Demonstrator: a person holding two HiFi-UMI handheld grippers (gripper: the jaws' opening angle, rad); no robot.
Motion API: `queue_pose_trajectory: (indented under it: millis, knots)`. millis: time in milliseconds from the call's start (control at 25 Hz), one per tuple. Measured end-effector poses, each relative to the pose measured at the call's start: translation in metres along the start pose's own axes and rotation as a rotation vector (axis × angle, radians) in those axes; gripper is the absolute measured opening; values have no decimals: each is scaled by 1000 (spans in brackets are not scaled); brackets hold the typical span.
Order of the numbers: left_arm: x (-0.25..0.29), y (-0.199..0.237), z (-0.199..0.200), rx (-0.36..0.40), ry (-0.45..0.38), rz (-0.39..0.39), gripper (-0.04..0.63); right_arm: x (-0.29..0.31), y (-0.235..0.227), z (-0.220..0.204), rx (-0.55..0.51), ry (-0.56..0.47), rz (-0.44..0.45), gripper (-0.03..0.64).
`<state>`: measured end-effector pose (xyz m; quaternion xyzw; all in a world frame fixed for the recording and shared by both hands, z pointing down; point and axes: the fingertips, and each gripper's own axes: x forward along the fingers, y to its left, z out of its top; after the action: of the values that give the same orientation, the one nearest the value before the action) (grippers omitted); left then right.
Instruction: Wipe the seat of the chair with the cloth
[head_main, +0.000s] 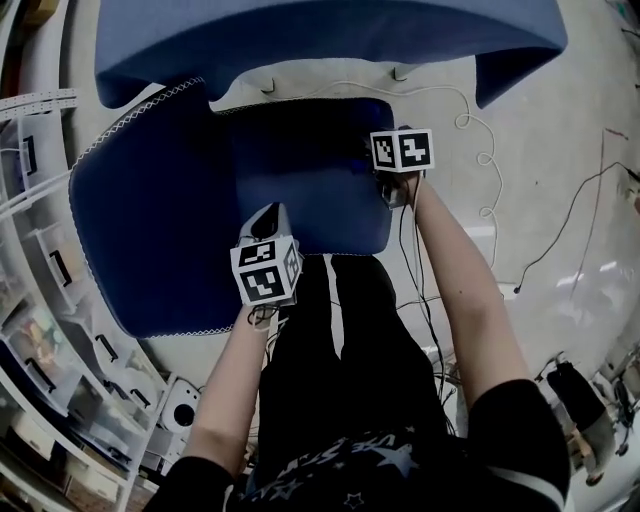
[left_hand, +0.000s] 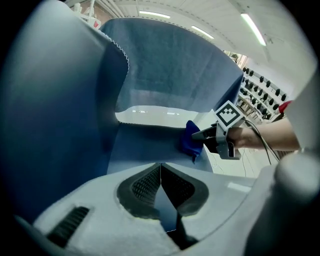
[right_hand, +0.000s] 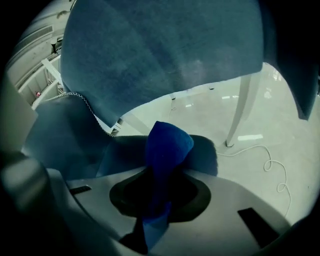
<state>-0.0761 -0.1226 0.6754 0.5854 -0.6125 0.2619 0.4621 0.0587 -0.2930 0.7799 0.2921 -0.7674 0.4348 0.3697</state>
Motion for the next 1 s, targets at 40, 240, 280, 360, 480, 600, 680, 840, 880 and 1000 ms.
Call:
queue_pose_trajectory:
  millis: [40,240,280,360,480,600,680,840,880,1000]
  knots:
    - [1,-3,-1,6,3,2,20,-5,-9,-2,12,-5,-4,74]
    - [5,-20,-6,16,13,14,20,-28,-42,-14,69,-27,-18,80]
    - [5,-23,-8,10,17,14,21,-32,-46,-15,71,-29,-22,80]
    - [5,-28,-13,1,24,18,20,-38,-53,-19,70,-30,-36,78]
    - [2,-34,-21,-12,27,35,21,-47,-64,-30,86,-11,-59,74]
    - [-2,-30,-27,-26,12,73,20,-51,-58,-27,121,-22,-7,69]
    - [-7,-21,-32,-60,6,103,20,-49,-38,-20,107,-35,66,69]
    - [-22,1,-44,-145,6,131,21,-35,20,-22,1,0,169,69]
    - [-25,4,-47,-142,5,137,20,-30,35,-27,-14,17,192,69]
    - [-32,12,-54,-130,4,152,21,-10,79,-40,-27,64,264,69]
